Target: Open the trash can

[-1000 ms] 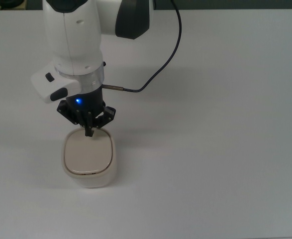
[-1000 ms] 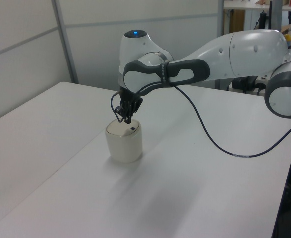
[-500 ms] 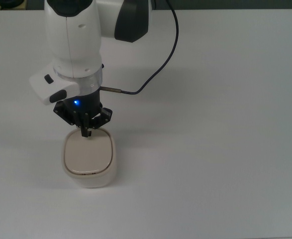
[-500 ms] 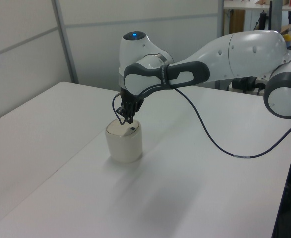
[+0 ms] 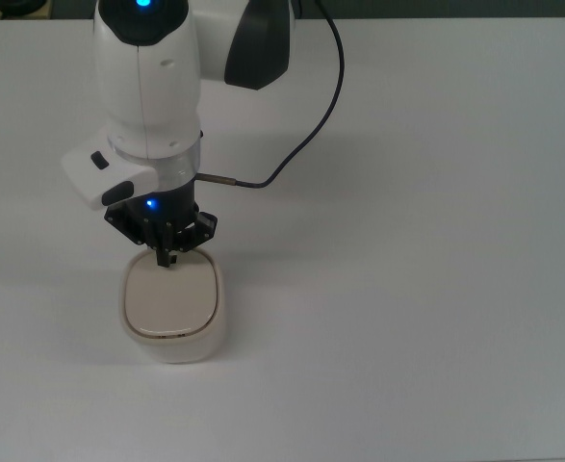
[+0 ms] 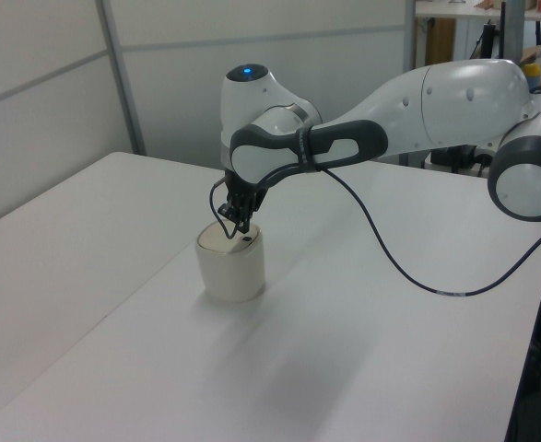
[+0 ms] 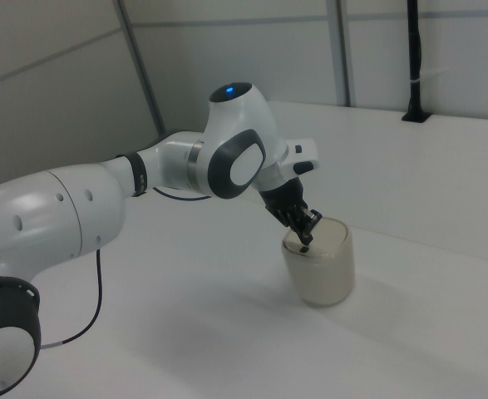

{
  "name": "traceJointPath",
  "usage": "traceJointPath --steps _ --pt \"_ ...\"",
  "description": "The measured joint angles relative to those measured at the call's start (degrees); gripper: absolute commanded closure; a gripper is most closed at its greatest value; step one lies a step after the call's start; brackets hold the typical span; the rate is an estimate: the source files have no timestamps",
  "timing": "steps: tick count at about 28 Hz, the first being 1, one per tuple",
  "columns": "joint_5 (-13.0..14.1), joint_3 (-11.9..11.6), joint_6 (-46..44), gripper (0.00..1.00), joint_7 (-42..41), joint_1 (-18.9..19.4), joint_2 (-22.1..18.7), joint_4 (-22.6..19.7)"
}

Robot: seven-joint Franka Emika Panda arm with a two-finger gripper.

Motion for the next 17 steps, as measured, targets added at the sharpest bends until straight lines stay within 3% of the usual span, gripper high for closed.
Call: traceJointPath --steps 17 --pt "-0.68 0.11 0.0 1.0 0.0 0.94 0.87 -0.08"
